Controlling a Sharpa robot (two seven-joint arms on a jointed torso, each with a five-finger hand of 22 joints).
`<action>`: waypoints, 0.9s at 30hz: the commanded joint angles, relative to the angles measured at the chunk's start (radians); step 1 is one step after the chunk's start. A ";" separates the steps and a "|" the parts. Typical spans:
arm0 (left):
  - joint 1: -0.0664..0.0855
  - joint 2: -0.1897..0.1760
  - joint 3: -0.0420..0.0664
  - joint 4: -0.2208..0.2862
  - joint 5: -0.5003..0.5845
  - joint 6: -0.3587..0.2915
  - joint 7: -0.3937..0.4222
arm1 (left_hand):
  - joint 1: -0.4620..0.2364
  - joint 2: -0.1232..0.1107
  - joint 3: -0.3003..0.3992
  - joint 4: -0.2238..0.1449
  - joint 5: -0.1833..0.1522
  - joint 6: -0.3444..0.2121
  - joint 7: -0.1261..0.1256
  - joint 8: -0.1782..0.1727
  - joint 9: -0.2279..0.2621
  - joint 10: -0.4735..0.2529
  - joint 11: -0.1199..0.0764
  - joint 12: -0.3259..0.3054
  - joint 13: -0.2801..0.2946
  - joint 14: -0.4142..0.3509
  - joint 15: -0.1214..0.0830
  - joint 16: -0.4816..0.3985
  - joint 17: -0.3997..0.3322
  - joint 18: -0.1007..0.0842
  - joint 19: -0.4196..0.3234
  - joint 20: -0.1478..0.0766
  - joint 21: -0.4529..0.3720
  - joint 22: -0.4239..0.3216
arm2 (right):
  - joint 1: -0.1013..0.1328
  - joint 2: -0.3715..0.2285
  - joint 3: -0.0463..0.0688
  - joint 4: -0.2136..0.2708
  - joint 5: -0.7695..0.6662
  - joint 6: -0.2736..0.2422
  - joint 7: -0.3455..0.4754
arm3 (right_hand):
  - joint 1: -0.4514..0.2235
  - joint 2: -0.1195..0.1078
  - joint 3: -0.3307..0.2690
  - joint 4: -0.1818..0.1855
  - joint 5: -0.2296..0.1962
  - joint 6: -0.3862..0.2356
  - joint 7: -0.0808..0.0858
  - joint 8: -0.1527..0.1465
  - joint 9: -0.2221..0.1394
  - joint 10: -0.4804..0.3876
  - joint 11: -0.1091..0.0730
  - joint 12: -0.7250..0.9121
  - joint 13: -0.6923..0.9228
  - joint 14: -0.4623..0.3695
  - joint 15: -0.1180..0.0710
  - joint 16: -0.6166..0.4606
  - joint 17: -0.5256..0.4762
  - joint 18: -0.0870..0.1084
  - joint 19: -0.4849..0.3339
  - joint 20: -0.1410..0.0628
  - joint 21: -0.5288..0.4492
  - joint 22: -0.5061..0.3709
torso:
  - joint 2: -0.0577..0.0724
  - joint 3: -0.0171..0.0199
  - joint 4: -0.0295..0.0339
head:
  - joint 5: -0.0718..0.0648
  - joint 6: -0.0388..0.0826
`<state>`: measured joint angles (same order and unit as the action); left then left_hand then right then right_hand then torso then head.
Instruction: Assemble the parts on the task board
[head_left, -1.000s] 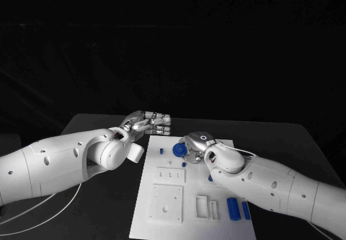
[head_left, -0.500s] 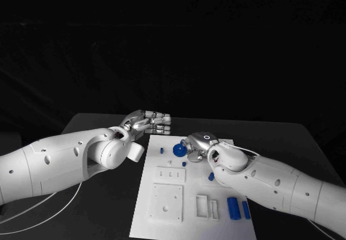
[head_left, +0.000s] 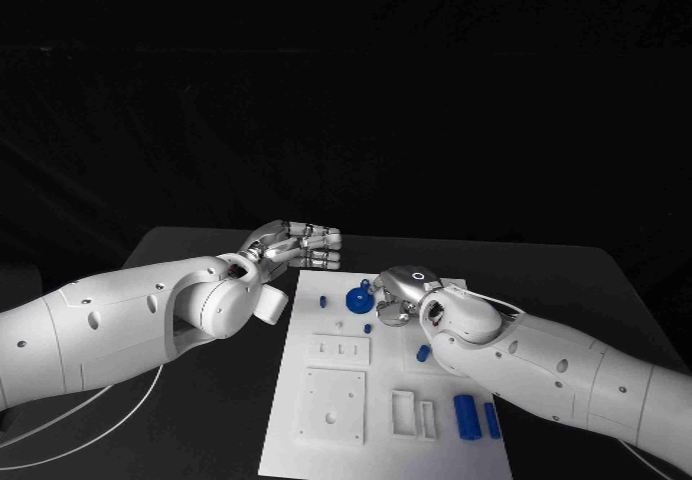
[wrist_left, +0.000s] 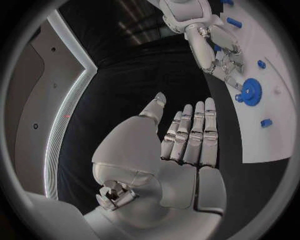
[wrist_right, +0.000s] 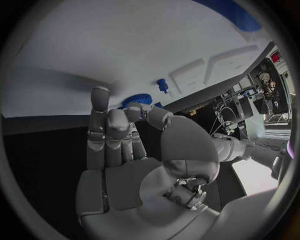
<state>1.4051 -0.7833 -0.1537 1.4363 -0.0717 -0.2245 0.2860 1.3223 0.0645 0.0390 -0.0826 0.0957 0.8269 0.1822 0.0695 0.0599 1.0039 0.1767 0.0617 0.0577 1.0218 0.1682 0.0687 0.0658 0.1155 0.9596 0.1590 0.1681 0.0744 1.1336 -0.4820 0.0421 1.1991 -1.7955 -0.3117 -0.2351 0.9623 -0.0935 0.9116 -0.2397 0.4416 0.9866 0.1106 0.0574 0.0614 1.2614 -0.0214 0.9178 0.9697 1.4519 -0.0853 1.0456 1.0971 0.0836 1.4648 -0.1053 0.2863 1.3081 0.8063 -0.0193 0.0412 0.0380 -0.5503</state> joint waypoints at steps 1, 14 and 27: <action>0.001 0.000 0.000 0.000 -0.005 0.011 0.009 | -0.008 0.002 -0.001 0.004 0.004 -0.009 0.001 -0.007 -0.002 -0.007 -0.003 0.000 0.002 -0.006 0.001 -0.005 0.000 -0.009 -0.006 0.000 -0.003 -0.001 | -0.002 -0.015 0.005 0.013 0.034 -0.070 0.016 | 0.016 -0.019 -0.034 0.013 0.001 -0.010 0.003 0.003 -0.001 0.004 0.001 0.000 0.004 0.003 -0.003 0.010 0.005 0.007 0.022 -0.004 0.007 0.020 | 0.000 0.0001 -0.0008 | -0.001 0.002; 0.001 -0.005 0.000 -0.013 -0.005 0.012 0.013 | -0.003 -0.001 0.000 0.001 0.003 -0.004 0.000 -0.006 -0.001 -0.005 -0.004 0.000 0.002 -0.004 0.000 -0.005 0.000 -0.008 -0.005 0.000 -0.003 -0.001 | -0.002 -0.135 0.088 0.095 0.313 -0.096 0.220 | 0.155 -0.002 -0.494 0.072 -0.071 0.002 0.001 0.003 0.000 0.016 0.009 0.019 0.022 0.006 0.006 0.020 0.005 0.004 0.038 0.005 -0.031 -0.022 | -0.006 0.0038 -0.0122 | -0.011 0.016; 0.001 -0.012 -0.001 -0.026 -0.011 0.026 0.016 | 0.003 0.002 0.004 -0.006 0.001 0.044 -0.007 -0.003 0.001 0.039 -0.019 0.002 0.002 0.043 -0.016 0.005 0.004 -0.013 0.013 -0.014 0.006 0.001 | -0.001 -0.317 0.156 0.046 0.559 0.100 0.439 | 0.291 0.090 -0.877 -0.002 -0.114 0.047 -0.003 0.003 0.001 0.016 0.013 0.028 0.023 0.004 0.010 0.030 0.018 -0.001 0.037 0.009 -0.017 -0.017 | -0.016 0.0164 -0.0373 | -0.024 0.019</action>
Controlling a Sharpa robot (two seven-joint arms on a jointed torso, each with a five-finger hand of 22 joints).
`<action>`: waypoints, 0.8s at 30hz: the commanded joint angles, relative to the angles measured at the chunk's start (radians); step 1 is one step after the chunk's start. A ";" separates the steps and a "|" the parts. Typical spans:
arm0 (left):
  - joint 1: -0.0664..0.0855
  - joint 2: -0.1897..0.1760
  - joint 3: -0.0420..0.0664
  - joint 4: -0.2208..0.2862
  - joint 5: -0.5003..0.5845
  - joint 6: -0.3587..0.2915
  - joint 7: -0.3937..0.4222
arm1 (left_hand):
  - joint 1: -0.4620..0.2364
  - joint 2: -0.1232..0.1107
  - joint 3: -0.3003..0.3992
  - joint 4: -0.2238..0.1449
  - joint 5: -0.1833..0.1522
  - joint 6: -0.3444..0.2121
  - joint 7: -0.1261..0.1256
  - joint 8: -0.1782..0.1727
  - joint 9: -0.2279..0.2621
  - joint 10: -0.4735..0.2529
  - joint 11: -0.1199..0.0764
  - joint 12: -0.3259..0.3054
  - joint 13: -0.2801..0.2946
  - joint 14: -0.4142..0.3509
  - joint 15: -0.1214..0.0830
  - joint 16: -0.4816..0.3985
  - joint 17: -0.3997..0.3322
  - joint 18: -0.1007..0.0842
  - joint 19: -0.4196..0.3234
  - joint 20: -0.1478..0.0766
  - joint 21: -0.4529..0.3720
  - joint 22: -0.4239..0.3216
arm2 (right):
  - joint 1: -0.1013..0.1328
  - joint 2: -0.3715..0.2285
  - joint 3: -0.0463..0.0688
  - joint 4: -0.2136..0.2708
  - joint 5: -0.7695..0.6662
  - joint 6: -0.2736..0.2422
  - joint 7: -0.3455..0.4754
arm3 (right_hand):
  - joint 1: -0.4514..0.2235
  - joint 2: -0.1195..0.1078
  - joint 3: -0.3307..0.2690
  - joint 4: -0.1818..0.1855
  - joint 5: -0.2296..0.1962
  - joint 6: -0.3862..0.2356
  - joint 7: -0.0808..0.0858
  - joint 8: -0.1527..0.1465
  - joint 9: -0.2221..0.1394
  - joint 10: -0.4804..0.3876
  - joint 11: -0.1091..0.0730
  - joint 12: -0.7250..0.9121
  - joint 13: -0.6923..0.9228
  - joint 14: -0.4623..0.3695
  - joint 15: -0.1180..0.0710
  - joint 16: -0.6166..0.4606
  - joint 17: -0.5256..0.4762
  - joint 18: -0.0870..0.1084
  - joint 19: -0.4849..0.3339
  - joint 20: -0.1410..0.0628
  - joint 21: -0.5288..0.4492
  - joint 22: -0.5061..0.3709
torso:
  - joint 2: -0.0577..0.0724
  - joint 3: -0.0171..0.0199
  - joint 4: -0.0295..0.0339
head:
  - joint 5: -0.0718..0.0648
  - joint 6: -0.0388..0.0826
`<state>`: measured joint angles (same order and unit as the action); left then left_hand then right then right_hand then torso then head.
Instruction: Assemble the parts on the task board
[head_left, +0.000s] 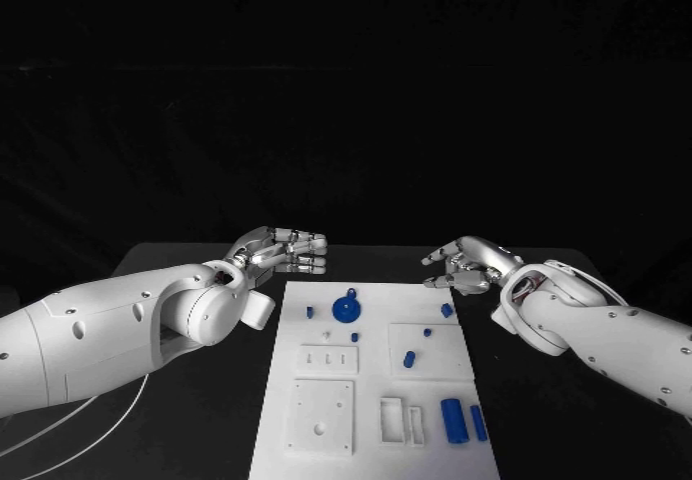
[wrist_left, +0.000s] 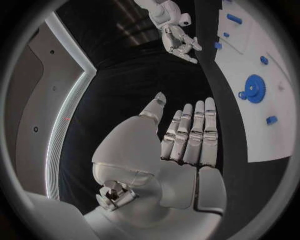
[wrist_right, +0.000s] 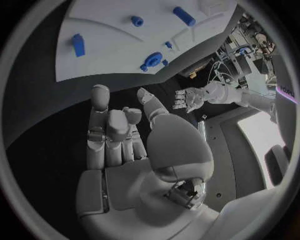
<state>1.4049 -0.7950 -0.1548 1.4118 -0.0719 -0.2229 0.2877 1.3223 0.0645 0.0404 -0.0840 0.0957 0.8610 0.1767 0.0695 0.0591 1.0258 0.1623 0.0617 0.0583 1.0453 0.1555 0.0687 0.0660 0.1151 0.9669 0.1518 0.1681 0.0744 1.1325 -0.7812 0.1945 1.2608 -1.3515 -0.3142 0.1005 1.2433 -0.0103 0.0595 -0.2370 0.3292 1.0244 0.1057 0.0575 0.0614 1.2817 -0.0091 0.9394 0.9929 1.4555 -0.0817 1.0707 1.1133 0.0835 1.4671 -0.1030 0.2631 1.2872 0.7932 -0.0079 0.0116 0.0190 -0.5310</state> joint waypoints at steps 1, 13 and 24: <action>0.001 -0.001 0.000 -0.002 -0.012 0.026 0.015 | 0.002 0.002 0.003 -0.005 0.000 0.014 -0.002 -0.004 0.002 0.027 -0.007 -0.001 0.001 0.029 -0.007 0.006 0.002 -0.016 0.011 -0.011 0.008 0.002 | 0.000 -0.025 0.004 -0.022 0.121 0.110 0.108 | 0.012 0.011 -0.040 -0.008 -0.002 0.013 0.001 0.001 0.000 -0.004 0.000 0.007 -0.001 0.001 0.005 0.006 0.003 -0.002 0.034 0.007 0.007 0.004 | -0.003 0.0059 -0.0083 | -0.005 -0.001; 0.000 -0.005 -0.001 -0.006 -0.023 0.035 0.016 | 0.002 0.001 0.005 -0.007 -0.001 0.030 -0.005 -0.004 0.003 0.054 -0.017 0.001 0.001 0.059 -0.020 0.018 0.002 -0.029 0.028 -0.028 0.017 0.002 | -0.018 -0.061 0.008 -0.112 0.131 0.169 0.127 | 0.041 0.025 -0.058 -0.043 0.005 0.028 -0.012 0.004 0.001 -0.006 -0.012 0.003 -0.003 0.000 -0.002 0.002 0.003 -0.008 0.032 0.001 0.005 0.009 | -0.002 0.0145 -0.0131 | -0.017 -0.003; -0.001 -0.003 -0.001 -0.009 -0.025 0.048 0.018 | 0.005 0.000 0.006 -0.011 -0.001 0.031 -0.005 -0.004 0.003 0.052 -0.016 0.001 0.001 0.057 -0.020 0.018 0.002 -0.032 0.028 -0.029 0.016 0.001 | -0.048 -0.017 0.008 -0.205 0.107 0.172 0.144 | 0.074 0.006 0.006 -0.047 -0.004 0.019 -0.024 0.004 0.001 -0.005 -0.032 -0.004 0.001 0.001 -0.018 -0.003 0.006 -0.026 0.031 -0.017 -0.001 0.021 | 0.000 0.0120 -0.0058 | -0.029 -0.008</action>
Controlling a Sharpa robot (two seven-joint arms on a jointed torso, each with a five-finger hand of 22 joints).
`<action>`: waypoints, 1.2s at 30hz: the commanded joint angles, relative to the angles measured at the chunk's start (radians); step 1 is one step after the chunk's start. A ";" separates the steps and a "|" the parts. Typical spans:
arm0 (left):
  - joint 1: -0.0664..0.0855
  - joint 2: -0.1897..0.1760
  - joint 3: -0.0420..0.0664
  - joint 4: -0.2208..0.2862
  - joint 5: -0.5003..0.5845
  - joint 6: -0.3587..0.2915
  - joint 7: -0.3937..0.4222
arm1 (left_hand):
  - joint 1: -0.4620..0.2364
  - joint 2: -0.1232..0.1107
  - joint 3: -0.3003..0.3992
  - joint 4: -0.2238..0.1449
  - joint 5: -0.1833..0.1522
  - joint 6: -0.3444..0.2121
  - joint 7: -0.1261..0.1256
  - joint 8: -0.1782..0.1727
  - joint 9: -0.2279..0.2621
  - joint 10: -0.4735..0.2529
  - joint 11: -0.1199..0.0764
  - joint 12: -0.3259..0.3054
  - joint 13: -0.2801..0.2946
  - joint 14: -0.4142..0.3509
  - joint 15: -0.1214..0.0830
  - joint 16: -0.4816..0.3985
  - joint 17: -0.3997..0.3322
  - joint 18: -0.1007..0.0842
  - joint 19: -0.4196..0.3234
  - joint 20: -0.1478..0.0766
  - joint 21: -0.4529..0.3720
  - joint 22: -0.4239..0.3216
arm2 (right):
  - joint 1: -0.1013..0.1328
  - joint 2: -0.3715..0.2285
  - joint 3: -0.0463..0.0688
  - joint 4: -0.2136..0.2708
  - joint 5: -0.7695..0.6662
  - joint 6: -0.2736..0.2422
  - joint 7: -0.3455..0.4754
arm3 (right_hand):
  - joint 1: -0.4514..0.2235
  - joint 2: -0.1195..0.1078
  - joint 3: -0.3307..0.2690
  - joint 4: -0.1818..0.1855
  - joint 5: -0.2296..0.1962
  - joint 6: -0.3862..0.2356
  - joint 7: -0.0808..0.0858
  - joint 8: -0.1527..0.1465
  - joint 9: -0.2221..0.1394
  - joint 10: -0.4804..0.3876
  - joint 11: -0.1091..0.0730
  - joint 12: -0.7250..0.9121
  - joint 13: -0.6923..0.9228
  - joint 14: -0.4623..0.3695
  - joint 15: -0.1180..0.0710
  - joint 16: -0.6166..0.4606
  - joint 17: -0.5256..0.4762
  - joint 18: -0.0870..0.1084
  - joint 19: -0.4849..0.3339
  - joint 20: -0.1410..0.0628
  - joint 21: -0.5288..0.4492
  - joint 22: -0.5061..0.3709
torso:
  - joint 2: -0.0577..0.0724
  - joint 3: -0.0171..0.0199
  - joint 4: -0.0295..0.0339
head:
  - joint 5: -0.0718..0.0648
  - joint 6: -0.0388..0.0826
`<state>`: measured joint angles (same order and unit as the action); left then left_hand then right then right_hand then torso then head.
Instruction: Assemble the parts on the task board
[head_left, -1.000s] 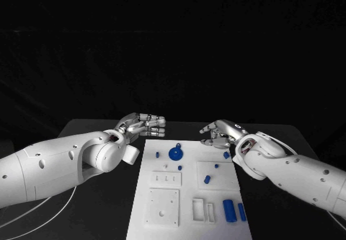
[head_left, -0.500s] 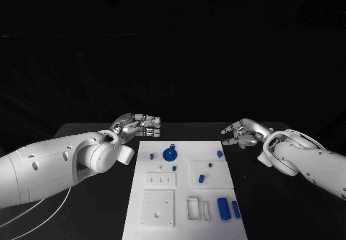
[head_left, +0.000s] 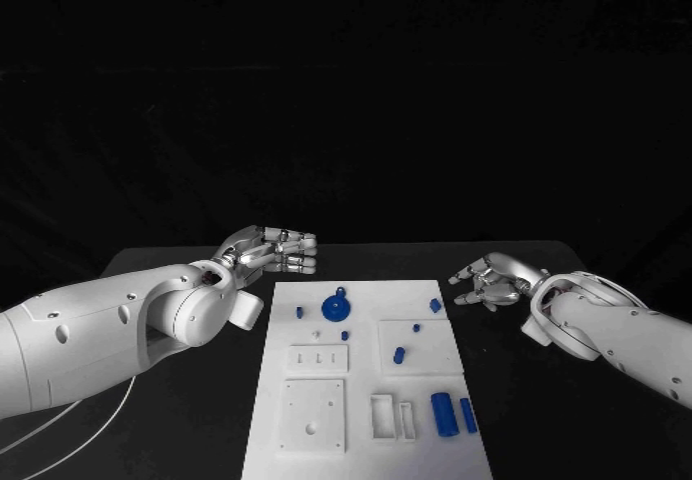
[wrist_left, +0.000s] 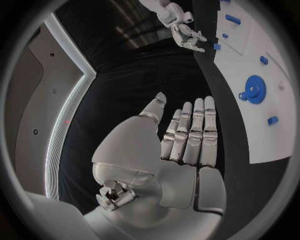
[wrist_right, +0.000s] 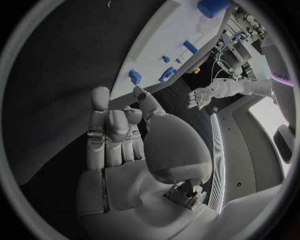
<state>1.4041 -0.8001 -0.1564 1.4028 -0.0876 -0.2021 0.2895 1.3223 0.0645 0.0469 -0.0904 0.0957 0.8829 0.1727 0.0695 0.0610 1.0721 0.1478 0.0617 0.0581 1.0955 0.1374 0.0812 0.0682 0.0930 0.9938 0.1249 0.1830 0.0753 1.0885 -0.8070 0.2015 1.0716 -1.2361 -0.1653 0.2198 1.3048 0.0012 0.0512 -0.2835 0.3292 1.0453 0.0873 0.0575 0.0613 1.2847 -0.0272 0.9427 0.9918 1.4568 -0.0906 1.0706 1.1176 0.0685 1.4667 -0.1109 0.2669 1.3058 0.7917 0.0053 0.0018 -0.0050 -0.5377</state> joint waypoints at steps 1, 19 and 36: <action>0.000 0.003 0.000 0.000 -0.010 0.027 0.017 | 0.005 0.000 0.000 -0.006 -0.001 0.008 -0.001 -0.004 0.001 0.005 -0.002 0.001 0.001 0.007 -0.002 0.006 0.000 -0.010 0.001 -0.003 0.001 0.000 | -0.006 0.014 0.001 -0.023 -0.014 0.025 0.025 | 0.015 -0.009 0.023 0.000 -0.007 -0.003 -0.007 0.004 0.001 -0.009 -0.016 -0.009 0.002 -0.001 -0.010 -0.004 0.002 -0.012 0.030 -0.010 -0.009 0.003 | 0.001 -0.0011 0.0055 | -0.007 -0.001; -0.001 0.000 0.000 0.010 -0.013 0.027 0.015 | 0.005 0.000 0.002 -0.011 0.001 0.002 0.000 -0.005 0.001 0.003 -0.001 0.001 0.001 0.004 -0.001 0.005 0.000 -0.010 0.000 -0.002 0.000 0.000 | -0.038 0.073 0.000 -0.085 -0.026 0.029 0.038 | 0.008 -0.014 0.040 0.002 -0.018 -0.006 -0.010 0.004 0.002 -0.008 -0.019 -0.009 0.006 0.000 -0.011 -0.006 0.003 -0.016 0.031 -0.012 -0.011 0.009 | 0.006 0.0009 0.0102 | -0.005 -0.010; -0.001 -0.003 0.000 0.015 -0.014 0.026 0.013 | 0.004 -0.001 0.001 -0.012 0.001 -0.003 0.001 -0.004 0.000 0.001 0.000 0.001 0.001 0.003 0.000 0.004 0.000 -0.010 -0.001 -0.002 0.000 0.000 | -0.052 0.093 0.001 -0.093 -0.021 0.024 0.046 | -0.005 0.001 0.045 0.004 -0.027 -0.004 -0.011 0.004 0.001 -0.008 -0.020 -0.006 0.013 0.000 -0.012 -0.004 0.007 -0.017 0.032 -0.013 -0.013 0.012 | 0.006 0.0023 0.0104 | -0.003 -0.018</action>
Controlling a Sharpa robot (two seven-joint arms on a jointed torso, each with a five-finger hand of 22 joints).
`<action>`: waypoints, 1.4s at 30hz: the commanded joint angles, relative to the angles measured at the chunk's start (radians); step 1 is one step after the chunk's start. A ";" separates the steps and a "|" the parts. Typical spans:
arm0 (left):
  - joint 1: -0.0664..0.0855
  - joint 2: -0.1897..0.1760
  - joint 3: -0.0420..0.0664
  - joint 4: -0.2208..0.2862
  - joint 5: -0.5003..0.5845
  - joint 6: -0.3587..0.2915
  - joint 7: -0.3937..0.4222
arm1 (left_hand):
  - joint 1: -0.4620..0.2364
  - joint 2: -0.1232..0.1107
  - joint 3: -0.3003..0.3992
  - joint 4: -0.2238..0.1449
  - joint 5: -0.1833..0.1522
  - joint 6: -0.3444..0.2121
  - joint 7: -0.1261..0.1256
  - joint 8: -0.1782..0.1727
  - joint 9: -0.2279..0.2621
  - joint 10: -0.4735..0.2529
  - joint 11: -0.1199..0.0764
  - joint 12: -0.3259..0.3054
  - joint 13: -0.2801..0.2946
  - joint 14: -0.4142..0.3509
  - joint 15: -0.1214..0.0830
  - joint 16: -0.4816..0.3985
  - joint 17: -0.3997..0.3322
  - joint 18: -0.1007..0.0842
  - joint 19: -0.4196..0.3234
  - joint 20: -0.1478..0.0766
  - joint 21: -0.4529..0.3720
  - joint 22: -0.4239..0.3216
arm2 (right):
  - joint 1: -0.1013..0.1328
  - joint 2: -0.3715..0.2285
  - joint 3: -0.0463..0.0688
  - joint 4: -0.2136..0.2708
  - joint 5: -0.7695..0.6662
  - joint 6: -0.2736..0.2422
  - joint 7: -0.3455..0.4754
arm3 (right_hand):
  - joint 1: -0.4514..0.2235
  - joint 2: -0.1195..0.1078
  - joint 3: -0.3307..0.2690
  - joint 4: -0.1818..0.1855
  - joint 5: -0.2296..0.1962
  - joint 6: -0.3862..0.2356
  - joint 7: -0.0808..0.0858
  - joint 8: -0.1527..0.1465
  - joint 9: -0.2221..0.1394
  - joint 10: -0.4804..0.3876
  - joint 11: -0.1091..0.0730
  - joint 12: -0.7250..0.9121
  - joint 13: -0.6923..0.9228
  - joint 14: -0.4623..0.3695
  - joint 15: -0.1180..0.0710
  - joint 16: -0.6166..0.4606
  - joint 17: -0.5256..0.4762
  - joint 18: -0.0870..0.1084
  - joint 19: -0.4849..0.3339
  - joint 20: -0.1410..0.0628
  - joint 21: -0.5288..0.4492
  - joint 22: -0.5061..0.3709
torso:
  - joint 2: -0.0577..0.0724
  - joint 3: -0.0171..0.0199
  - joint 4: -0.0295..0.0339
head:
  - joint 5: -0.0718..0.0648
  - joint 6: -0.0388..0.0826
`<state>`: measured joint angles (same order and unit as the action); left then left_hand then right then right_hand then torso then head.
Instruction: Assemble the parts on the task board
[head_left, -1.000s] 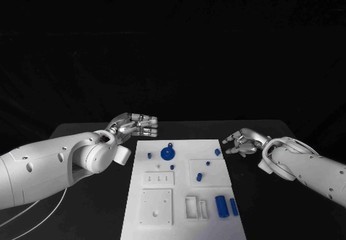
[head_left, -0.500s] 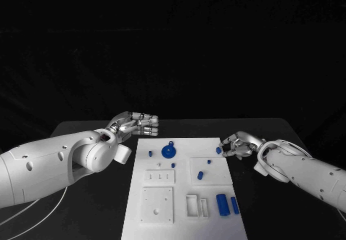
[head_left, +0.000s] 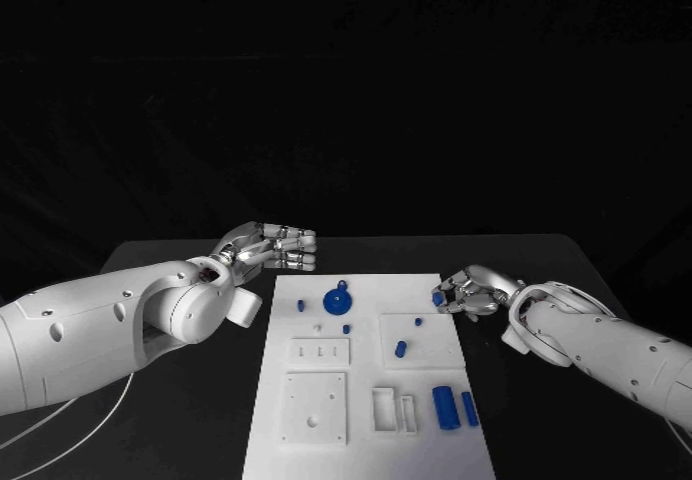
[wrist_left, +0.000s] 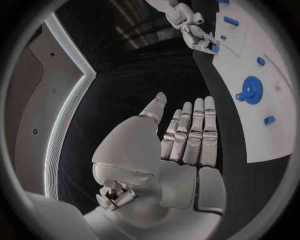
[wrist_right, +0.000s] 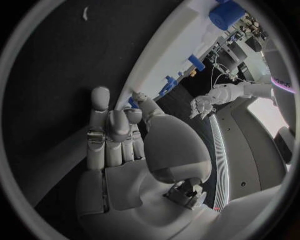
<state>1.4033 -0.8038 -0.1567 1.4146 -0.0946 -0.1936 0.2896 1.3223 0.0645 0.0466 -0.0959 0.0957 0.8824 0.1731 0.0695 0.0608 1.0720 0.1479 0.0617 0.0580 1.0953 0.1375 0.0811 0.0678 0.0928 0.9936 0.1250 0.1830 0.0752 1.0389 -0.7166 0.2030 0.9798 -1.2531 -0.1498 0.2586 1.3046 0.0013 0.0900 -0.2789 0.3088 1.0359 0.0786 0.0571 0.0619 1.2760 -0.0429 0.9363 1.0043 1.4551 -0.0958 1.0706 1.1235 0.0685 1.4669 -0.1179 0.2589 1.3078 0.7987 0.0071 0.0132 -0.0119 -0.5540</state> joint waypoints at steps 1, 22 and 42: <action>0.000 0.000 0.000 0.003 -0.007 0.017 0.013 | 0.003 0.000 0.001 -0.007 0.001 -0.006 0.001 -0.005 0.000 0.000 0.000 0.001 0.001 0.002 0.000 0.004 0.000 -0.009 -0.001 -0.001 -0.001 0.000 | -0.003 0.003 -0.001 -0.001 -0.004 0.008 0.008 | -0.004 0.003 0.007 -0.001 -0.005 0.008 -0.002 0.005 0.001 0.002 -0.004 0.002 0.002 0.002 -0.007 -0.004 0.001 -0.017 0.032 -0.006 -0.006 0.010 | -0.001 0.0009 -0.0017 | 0.005 -0.001; 0.000 0.000 0.000 0.003 -0.007 0.017 0.007 | 0.001 0.002 0.000 -0.003 0.000 -0.019 0.002 -0.006 0.000 -0.001 0.001 0.001 0.002 0.001 0.001 0.004 0.000 -0.009 -0.001 -0.001 -0.001 0.000 | -0.003 0.011 -0.001 -0.011 0.015 -0.009 0.012 | -0.014 0.024 0.077 -0.002 -0.048 0.068 0.000 0.005 0.003 -0.005 0.006 0.004 0.009 0.001 0.000 -0.003 0.005 -0.007 0.032 0.001 -0.010 0.021 | -0.001 0.0010 -0.0018 | 0.006 0.000; 0.000 -0.002 0.000 0.004 -0.007 0.016 0.003 | 0.002 0.000 -0.002 -0.002 0.000 -0.032 0.004 -0.006 -0.001 -0.006 0.003 0.001 0.002 -0.001 0.002 0.003 0.000 -0.009 -0.002 0.001 -0.002 0.000 | -0.003 0.013 -0.001 -0.005 0.019 -0.049 -0.016 | -0.033 -0.002 0.023 0.001 0.017 0.014 0.029 0.005 0.002 -0.010 0.033 0.000 -0.001 0.000 0.019 -0.005 0.003 0.019 0.034 0.020 -0.020 0.017 | -0.001 0.0016 -0.0021 | 0.002 0.003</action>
<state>1.4034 -0.8058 -0.1566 1.4163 -0.0961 -0.1935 0.2864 1.3223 0.0645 0.0466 -0.0959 0.0957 0.8546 0.1777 0.0695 0.0606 1.0719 0.1479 0.0617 0.0579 1.0953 0.1375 0.0811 0.0675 0.0927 0.9936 0.1251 0.1830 0.0752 1.0364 -0.7027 0.2021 0.9719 -1.2380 -0.1875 0.2563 1.2707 0.0071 0.1176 -0.2778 0.3202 1.0583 0.1064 0.0571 0.0640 1.2666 -0.0155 0.9402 1.0049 1.4537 -0.0834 1.0705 1.1285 0.0685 1.4666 -0.1031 0.2437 1.3075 0.7976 0.0082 0.0108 -0.0088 -0.5509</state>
